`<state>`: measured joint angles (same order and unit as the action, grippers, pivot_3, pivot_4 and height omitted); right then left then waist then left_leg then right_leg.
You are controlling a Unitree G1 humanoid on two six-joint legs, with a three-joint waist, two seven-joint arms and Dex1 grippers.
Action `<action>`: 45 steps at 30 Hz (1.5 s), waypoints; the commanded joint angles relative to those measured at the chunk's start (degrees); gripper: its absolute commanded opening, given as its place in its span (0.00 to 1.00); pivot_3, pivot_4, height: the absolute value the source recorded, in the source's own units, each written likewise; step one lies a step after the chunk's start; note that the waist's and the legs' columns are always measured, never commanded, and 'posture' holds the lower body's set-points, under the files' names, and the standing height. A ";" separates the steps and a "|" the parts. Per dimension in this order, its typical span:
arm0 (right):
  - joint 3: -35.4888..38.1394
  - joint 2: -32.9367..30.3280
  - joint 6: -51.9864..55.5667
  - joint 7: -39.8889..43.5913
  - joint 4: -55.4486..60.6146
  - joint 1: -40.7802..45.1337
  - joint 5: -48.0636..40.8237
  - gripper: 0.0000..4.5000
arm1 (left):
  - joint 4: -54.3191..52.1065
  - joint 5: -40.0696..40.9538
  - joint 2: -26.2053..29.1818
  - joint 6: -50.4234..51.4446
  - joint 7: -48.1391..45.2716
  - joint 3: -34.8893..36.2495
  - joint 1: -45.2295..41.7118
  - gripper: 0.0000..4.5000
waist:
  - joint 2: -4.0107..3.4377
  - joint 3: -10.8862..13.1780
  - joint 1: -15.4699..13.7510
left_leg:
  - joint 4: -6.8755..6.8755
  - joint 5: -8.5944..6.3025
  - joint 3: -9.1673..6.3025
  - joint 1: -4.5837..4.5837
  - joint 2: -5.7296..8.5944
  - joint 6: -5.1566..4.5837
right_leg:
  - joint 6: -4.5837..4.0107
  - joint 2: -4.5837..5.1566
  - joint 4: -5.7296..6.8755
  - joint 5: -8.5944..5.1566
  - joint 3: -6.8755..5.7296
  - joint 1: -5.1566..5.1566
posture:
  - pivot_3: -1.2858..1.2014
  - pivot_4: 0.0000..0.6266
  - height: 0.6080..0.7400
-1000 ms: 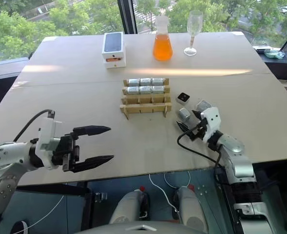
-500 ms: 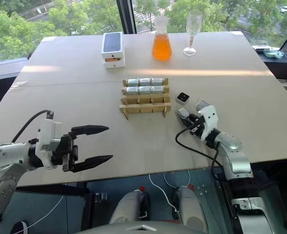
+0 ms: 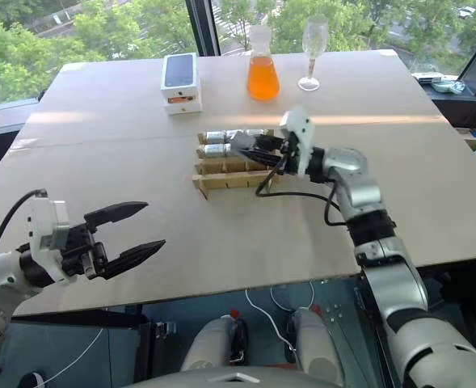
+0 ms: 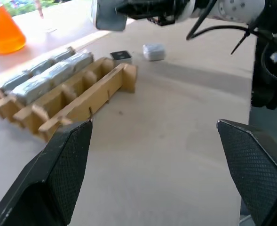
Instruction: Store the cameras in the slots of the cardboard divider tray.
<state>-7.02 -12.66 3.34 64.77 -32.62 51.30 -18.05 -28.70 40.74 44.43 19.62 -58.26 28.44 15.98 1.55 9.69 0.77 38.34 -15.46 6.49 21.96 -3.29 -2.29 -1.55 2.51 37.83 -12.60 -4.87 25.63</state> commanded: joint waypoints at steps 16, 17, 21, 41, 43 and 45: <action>-0.69 11.37 -24.92 -0.03 -43.59 24.90 18.46 0.18 | -17.11 -1.25 -12.78 -1.23 16.89 6.57 15.17 0.97 | -0.03 0.05 1.43 | -0.01 0.02 0.02 0.08 0.13 0.06 | -0.03 0.37 -0.04 0.02 -0.04 0.02 | 0.52 0.24 1.00; -0.62 11.54 -25.09 -1.06 -43.79 25.04 19.06 0.18 | -17.48 -1.33 -13.04 -1.25 17.29 6.46 15.47 0.97 | -0.03 0.05 1.50 | -0.01 0.02 0.02 0.07 0.12 0.06 | -0.04 0.37 -0.04 0.02 -0.04 0.02 | 0.52 0.24 1.00; -0.40 12.53 -26.70 -4.87 -44.37 25.65 21.84 0.18 | -19.23 -1.00 -14.05 -1.11 19.63 6.54 16.30 0.97 | -0.05 0.06 1.62 | -0.01 0.02 0.00 0.06 0.12 0.05 | -0.05 0.36 0.00 0.01 -0.07 0.02 | 0.52 0.24 1.00; -8.12 11.99 -39.11 -17.48 -45.79 26.46 39.54 0.18 | -20.90 0.34 -13.40 -0.74 22.72 7.41 17.18 0.97 | -0.05 0.06 1.61 | -0.01 0.02 -0.01 0.08 0.12 0.05 | -0.04 0.35 -0.02 0.01 -0.09 0.03 | 0.52 0.24 1.00; -8.10 11.98 -39.21 -17.90 -45.84 26.52 40.06 0.18 | -20.95 0.31 -13.37 -0.69 22.91 7.10 16.99 0.97 | -0.04 0.06 1.61 | -0.01 0.02 -0.01 0.08 0.12 0.05 | -0.04 0.35 -0.02 0.01 -0.09 0.03 | 0.52 0.24 1.00; -8.02 12.10 -39.19 -18.10 -45.92 26.59 40.56 0.18 | -20.89 0.32 -13.17 -0.52 23.14 6.85 16.51 0.97 | -0.04 0.06 1.61 | -0.01 0.02 -0.01 0.08 0.12 0.05 | -0.04 0.34 -0.02 0.01 -0.09 0.03 | 0.52 0.24 1.00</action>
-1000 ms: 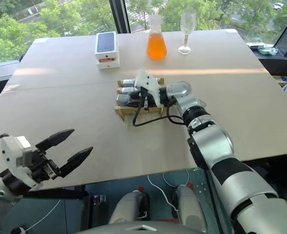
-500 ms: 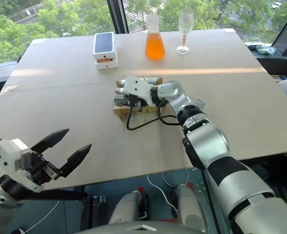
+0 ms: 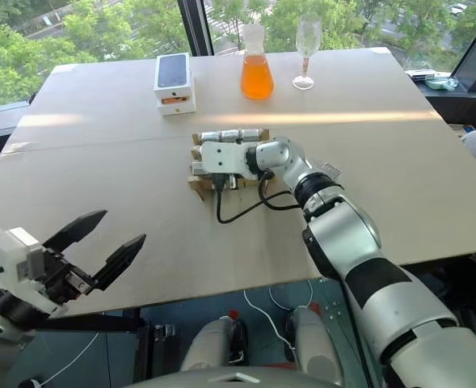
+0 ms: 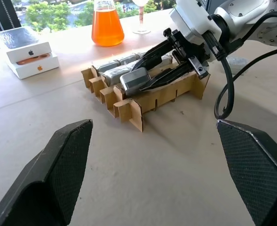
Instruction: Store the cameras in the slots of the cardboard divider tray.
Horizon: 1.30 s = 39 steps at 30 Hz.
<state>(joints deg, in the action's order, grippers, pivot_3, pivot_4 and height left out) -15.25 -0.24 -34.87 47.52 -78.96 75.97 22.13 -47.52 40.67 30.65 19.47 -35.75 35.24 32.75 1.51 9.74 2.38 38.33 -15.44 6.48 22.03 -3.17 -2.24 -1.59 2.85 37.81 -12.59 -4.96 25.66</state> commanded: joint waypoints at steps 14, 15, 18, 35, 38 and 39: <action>3.81 0.60 2.46 3.12 0.04 1.42 -1.53 0.18 | -3.10 0.71 0.42 -0.35 1.21 0.35 0.60 0.97 | 0.00 0.00 0.00 | 0.00 0.00 -0.01 0.01 0.00 0.00 | 0.00 0.00 -0.01 0.00 -0.01 0.00 | 0.52 0.24 1.00; 4.25 0.75 2.70 3.98 0.05 1.29 -1.82 0.18 | -3.13 0.75 0.47 -0.35 1.26 0.41 0.64 0.97 | 0.00 0.00 0.00 | 0.00 0.00 -0.02 0.01 0.00 0.00 | 0.00 0.00 -0.02 0.00 -0.01 0.00 | 0.52 0.24 1.00; 4.54 0.99 2.92 4.88 0.03 1.06 -1.50 0.18 | -3.40 0.94 0.44 -0.34 1.37 0.71 1.01 0.97 | 0.00 0.00 0.02 | 0.00 0.00 -0.02 0.01 0.00 -0.01 | 0.00 0.00 -0.02 0.00 -0.02 0.00 | 0.52 0.24 1.00; 6.80 2.30 6.95 6.68 -0.04 1.15 -2.14 0.18 | -4.12 1.22 -0.22 -1.22 1.50 1.84 3.35 0.97 | 0.00 0.00 0.05 | -0.01 -0.02 -0.03 0.01 0.00 -0.03 | -0.01 0.00 -0.04 -0.01 -0.04 0.00 | 0.52 0.24 1.00; 6.42 2.20 6.51 6.65 -0.01 1.18 -1.72 0.18 | -4.03 1.13 -0.19 -1.33 1.41 1.69 3.24 0.97 | 0.00 0.00 0.05 | -0.01 -0.02 -0.03 0.01 0.00 -0.04 | -0.01 -0.01 -0.04 -0.01 -0.04 0.00 | 0.52 0.24 1.00; 6.35 2.16 6.30 6.58 0.01 1.26 -1.66 0.18 | -3.94 1.12 -0.20 -1.38 1.34 1.68 3.24 0.97 | 0.00 0.00 0.05 | -0.01 -0.02 -0.03 0.01 0.00 -0.03 | -0.01 -0.01 -0.04 -0.01 -0.04 0.00 | 0.52 0.24 1.00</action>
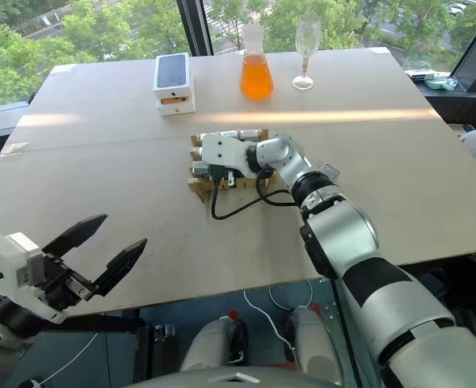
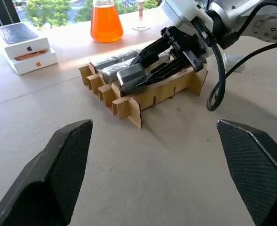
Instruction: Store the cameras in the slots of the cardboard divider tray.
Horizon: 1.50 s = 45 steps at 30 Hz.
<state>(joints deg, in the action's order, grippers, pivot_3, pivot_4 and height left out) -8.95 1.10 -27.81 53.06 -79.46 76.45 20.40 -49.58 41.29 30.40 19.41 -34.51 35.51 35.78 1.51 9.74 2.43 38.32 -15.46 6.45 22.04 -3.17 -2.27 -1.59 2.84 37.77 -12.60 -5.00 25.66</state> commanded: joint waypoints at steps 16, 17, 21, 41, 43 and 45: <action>-3.68 0.33 -6.45 -3.45 0.35 2.28 4.52 0.99 | -1.51 -0.07 -0.49 -2.10 -0.27 1.14 0.39 0.97 | -0.01 0.01 -0.02 | 0.00 0.01 -0.01 0.03 0.00 0.01 | 0.00 -0.01 -0.03 0.00 0.00 0.01 | 0.52 0.24 1.00; -3.47 0.26 -6.35 -3.49 0.35 2.43 4.34 0.99 | -1.49 -0.14 -0.54 -2.15 -0.23 1.03 0.38 0.97 | -0.01 0.01 -0.02 | 0.00 0.01 -0.01 0.03 0.00 0.01 | 0.00 -0.01 -0.03 0.00 0.00 0.01 | 0.52 0.24 1.00; -3.47 -0.30 -7.19 -3.27 0.47 3.00 4.45 0.99 | -1.37 -0.31 -0.54 -2.24 -0.09 0.64 0.16 0.97 | -0.02 0.02 -0.02 | 0.00 0.01 -0.03 0.03 0.00 0.01 | 0.00 -0.02 -0.03 -0.01 -0.02 0.01 | 0.52 0.24 1.00; 3.52 -3.65 3.15 -0.77 29.58 -18.97 -8.43 0.99 | 6.55 -1.64 1.97 -0.84 1.03 -5.24 -13.16 0.97 | -0.01 0.01 -0.23 | 0.01 0.03 -0.06 0.05 0.00 0.05 | 0.01 0.01 0.04 0.01 -0.05 -0.02 | 0.52 0.24 1.00; 1.06 -3.82 6.60 -2.15 40.76 -24.30 -7.48 0.99 | 7.52 -1.82 2.32 -0.78 0.77 -6.09 -14.50 0.97 | -0.04 0.03 -0.07 | 0.00 0.04 -0.02 0.07 -0.01 0.05 | 0.03 0.01 0.02 0.02 -0.02 0.01 | 0.52 0.24 1.00; 0.54 -2.85 12.09 -2.02 51.07 -28.82 -10.72 0.99 | 8.29 -1.99 2.70 -0.76 0.53 -6.50 -15.46 0.97 | -0.05 0.03 -0.10 | -0.01 0.04 -0.04 0.09 -0.01 0.06 | 0.04 0.00 0.02 0.02 -0.04 0.02 | 0.52 0.24 1.00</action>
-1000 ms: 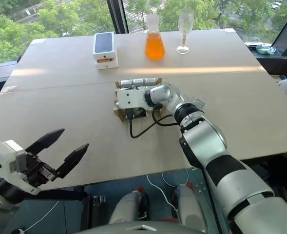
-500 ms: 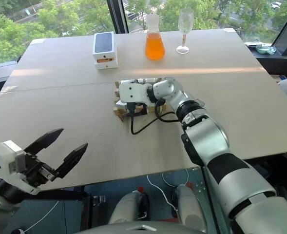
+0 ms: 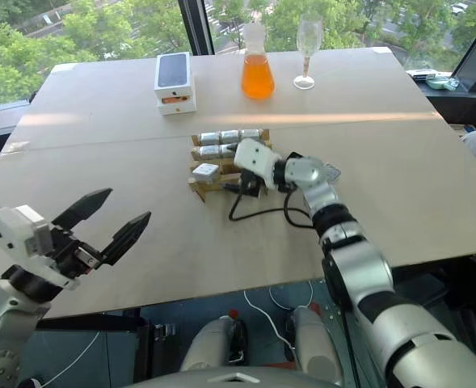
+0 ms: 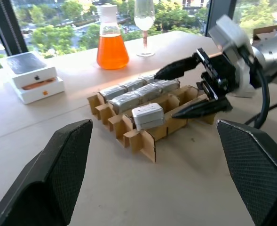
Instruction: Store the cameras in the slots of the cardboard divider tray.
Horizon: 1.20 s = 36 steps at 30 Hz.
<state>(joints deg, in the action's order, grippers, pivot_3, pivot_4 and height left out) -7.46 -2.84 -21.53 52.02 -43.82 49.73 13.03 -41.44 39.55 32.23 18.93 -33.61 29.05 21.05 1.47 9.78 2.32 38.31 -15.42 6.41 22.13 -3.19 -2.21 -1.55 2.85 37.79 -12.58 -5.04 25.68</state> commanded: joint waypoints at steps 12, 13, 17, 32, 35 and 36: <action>5.75 -4.76 45.90 3.55 53.03 -18.03 -35.41 0.99 | 8.38 -7.12 4.10 -1.14 -2.51 -7.48 -9.53 0.97 | 0.04 -0.02 -1.53 | 0.04 -0.05 -0.05 -0.11 0.01 -0.08 | 0.01 -0.07 0.04 -0.02 -0.04 -0.07 | 0.52 0.24 1.00; 7.52 -5.18 48.54 4.05 54.84 -19.80 -39.77 0.99 | 9.46 -8.54 4.40 -1.59 -2.94 -8.98 -11.01 0.97 | 0.04 -0.02 -1.78 | 0.03 -0.06 -0.05 -0.10 0.01 -0.09 | 0.01 -0.08 0.04 -0.02 -0.03 -0.06 | 0.52 0.24 1.00; 13.02 -9.25 47.67 4.14 59.47 -31.68 -45.11 0.99 | 18.00 -14.08 7.07 -5.27 -8.27 -15.37 -19.78 0.97 | 0.08 -0.05 -2.27 | 0.02 -0.13 -0.11 -0.04 0.05 -0.20 | 0.01 -0.11 -0.03 -0.02 -0.08 -0.08 | 0.52 0.24 1.00; 18.78 -22.18 25.01 4.68 64.01 -54.96 -37.88 0.99 | 75.19 -24.81 10.33 -24.14 -47.25 -32.29 -65.38 0.97 | 0.05 0.02 -3.14 | 0.06 -0.12 0.09 -0.06 -0.02 -0.21 | 0.29 -0.73 -0.09 -0.17 0.13 -0.04 | 0.52 0.24 1.00; 17.40 -23.72 22.41 5.05 64.55 -58.16 -36.24 0.99 | 85.33 -27.99 8.77 -27.59 -51.81 -34.66 -73.28 0.97 | 0.09 0.04 -3.15 | 0.11 -0.04 0.07 0.02 0.03 -0.07 | 0.29 -0.74 -0.13 -0.17 0.10 -0.03 | 0.52 0.24 1.00; 17.10 -23.96 22.05 4.72 64.63 -58.61 -36.05 0.99 | 87.78 -28.67 8.42 -28.61 -52.89 -35.06 -74.93 0.97 | 0.10 0.05 -3.06 | 0.15 -0.04 0.07 0.06 0.08 -0.08 | 0.29 -0.75 -0.16 -0.17 0.10 -0.03 | 0.52 0.24 1.00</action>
<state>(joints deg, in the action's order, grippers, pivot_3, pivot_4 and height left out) 9.47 -26.10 2.59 56.84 18.13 -8.77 -23.04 43.55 12.01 40.57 -7.19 -84.01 -5.77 -51.73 1.57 9.82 -0.74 38.48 -15.47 6.52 22.18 -3.08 -2.30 -1.25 2.08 37.63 -12.75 -4.93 25.66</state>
